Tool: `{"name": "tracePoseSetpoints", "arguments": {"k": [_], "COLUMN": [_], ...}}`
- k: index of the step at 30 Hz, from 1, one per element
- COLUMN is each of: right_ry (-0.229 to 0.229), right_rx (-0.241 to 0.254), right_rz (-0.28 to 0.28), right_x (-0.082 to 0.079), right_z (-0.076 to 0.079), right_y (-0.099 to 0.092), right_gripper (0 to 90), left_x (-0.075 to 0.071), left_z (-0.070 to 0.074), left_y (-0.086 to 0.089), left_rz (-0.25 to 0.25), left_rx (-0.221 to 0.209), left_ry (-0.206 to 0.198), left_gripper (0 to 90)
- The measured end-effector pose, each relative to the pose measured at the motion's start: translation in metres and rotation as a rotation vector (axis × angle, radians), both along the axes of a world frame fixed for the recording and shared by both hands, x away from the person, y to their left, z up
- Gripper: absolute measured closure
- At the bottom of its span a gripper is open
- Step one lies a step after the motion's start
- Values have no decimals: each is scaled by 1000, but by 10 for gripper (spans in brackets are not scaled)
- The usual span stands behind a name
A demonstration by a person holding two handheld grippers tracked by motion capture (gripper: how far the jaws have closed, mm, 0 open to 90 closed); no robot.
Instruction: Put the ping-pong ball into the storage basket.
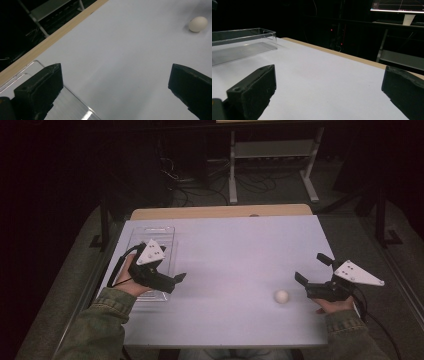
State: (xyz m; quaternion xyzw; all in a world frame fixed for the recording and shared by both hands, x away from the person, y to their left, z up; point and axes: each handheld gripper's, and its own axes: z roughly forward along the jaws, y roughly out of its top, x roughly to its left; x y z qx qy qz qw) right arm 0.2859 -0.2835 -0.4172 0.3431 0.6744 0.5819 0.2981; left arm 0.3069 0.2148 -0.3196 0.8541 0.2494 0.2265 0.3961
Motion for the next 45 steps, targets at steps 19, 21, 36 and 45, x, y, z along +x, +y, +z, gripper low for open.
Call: {"name": "tracePoseSetpoints", "arguments": {"k": [19,21,36,45], "right_ry": [8,7,9,9], "right_rx": [5,5,4,5], "right_rz": [-2,-2,0,0], "right_x": [0,0,0,0], "right_z": [0,0,0,0], "right_y": [0,0,0,0], "right_gripper": [0,0,0,0], "left_x": [11,12,19,22], "left_z": [5,5,7,6], "left_y": [-23,-26,-48,-62], "left_rz": [-82,-93,-152,-182], "left_rx": [56,58,111,142], "left_ry": [32,34,47,55], "left_gripper": [0,0,0,0]}}
